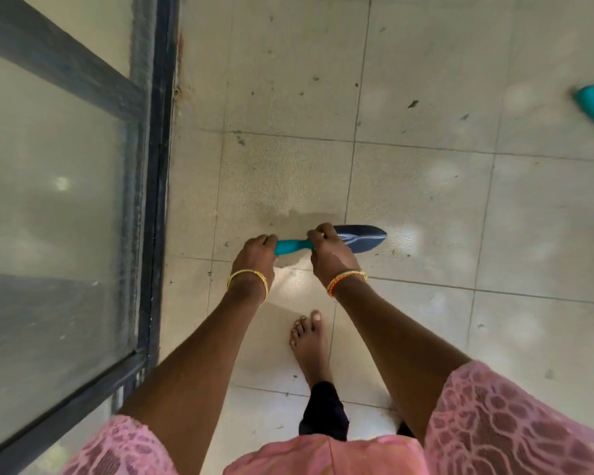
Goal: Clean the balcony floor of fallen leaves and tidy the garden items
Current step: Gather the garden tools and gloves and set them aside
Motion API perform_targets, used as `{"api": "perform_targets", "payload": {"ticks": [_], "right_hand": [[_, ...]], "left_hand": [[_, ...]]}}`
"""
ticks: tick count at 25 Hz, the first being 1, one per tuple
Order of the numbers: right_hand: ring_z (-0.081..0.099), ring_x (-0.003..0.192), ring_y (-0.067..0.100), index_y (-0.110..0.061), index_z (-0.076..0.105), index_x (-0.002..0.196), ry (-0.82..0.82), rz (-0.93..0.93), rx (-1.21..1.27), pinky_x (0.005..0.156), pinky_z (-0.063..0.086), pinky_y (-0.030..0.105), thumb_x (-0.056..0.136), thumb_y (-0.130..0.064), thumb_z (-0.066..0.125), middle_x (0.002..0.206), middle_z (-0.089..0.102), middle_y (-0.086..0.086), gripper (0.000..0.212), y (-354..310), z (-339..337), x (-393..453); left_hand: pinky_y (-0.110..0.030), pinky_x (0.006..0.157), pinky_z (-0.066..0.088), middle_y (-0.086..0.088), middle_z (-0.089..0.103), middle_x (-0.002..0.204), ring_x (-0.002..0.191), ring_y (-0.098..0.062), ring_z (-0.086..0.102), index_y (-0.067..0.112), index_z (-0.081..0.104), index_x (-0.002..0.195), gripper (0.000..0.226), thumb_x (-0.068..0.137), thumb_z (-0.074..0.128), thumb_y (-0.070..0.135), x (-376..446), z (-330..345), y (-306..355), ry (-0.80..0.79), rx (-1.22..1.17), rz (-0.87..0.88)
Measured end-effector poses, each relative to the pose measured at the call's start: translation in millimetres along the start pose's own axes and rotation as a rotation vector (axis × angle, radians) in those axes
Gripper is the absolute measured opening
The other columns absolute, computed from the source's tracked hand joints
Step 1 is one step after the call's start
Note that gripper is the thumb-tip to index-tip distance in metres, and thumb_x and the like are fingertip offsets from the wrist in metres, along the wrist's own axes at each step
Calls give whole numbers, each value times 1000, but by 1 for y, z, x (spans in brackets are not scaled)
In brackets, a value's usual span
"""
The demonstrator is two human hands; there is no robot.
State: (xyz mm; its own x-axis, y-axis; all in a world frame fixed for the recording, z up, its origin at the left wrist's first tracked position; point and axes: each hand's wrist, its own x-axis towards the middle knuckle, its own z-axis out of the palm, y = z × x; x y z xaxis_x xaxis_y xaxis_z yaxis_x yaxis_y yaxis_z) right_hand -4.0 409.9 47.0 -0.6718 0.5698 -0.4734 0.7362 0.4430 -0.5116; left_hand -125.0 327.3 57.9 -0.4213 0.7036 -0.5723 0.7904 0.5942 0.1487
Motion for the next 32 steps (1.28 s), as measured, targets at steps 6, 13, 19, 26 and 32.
{"api": "perform_targets", "payload": {"ticks": [6,13,19,26,32], "right_hand": [[57,86,20,-13,47,119,327,449,379,75,53,32,91,-19,54,118,49,6,29,-40,-148,-115],[63,92,31,-5,55,107,367,879,1481,74,54,39,89,-22,63,102,64,17,27,-84,-321,-253],[62,76,27,-5,55,96,826,884,1941,63,54,35,90,6,51,89,62,17,13,-89,-376,-374],[57,69,23,-10,55,84,1388,892,2292,42,52,25,93,4,49,78,58,8,17,-34,-333,-582],[57,73,20,-12,53,93,1819,892,2359,44,54,23,95,1,48,83,58,6,14,-1,-253,-780]], "left_hand": [[-32,98,45,-7,60,125,116,-24,55,13,51,132,38,95,55,18,-110,-135,68,-12,-309,-158],[-32,90,47,-12,63,117,107,-28,59,14,57,127,32,95,55,17,-230,-293,140,-192,-456,-11],[-30,88,50,-11,64,109,100,-28,61,12,62,117,29,87,63,8,-292,-344,226,-300,-360,254],[-23,51,39,-9,55,80,63,-19,50,13,60,97,16,85,69,18,-392,-270,370,-468,-31,606],[-12,40,43,-5,65,53,39,-6,60,4,53,101,9,93,56,2,-550,-164,469,-857,-432,405]]}}
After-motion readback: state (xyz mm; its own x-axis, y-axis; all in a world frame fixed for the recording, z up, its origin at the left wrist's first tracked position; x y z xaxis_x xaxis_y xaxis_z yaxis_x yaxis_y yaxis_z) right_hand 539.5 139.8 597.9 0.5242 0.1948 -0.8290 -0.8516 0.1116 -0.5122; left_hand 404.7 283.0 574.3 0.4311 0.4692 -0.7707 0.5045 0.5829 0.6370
